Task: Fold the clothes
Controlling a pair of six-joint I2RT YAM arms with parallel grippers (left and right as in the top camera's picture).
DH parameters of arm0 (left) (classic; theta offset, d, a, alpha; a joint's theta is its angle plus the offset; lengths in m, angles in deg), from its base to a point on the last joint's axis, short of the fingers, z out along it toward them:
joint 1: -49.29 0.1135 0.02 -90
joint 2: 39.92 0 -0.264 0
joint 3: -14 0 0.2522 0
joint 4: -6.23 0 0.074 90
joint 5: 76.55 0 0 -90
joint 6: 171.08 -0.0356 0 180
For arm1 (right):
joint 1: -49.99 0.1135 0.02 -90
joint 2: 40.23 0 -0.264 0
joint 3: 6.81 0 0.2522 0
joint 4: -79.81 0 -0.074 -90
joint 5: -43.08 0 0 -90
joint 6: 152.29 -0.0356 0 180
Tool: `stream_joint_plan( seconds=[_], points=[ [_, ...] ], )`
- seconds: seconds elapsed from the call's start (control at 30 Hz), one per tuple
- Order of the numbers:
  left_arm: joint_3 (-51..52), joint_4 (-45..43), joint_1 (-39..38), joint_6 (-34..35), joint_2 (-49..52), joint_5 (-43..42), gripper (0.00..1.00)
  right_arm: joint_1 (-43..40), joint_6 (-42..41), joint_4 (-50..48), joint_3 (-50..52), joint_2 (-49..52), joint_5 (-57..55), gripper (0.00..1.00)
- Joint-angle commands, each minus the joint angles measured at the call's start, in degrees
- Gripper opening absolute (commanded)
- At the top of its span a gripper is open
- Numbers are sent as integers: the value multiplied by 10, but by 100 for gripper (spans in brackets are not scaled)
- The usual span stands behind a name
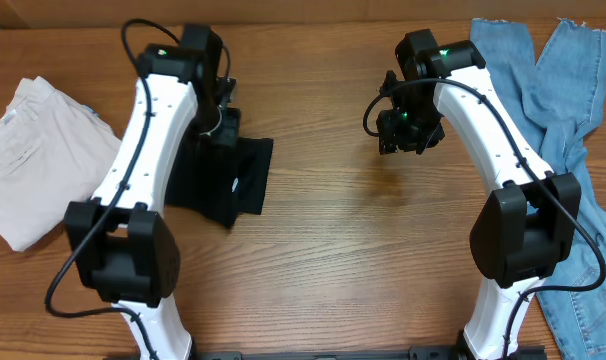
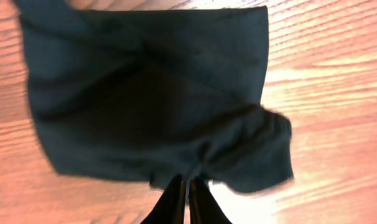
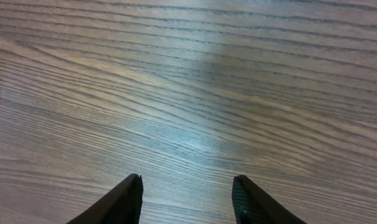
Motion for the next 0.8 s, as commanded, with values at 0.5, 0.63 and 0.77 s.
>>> stream_joint_plan(
  seconds=[0.5, 0.63, 0.77],
  points=[
    [41, -193, -33, 48, 160, -68, 18, -1, 3, 2, -7, -21, 1, 50],
    [16, -167, -31, 47, 144, -56, 14, -1, 3, 0, -7, -21, 1, 50],
    [-46, -156, -20, 47, 103, -36, 17, -1, 3, -1, -7, -21, 1, 50]
  ],
)
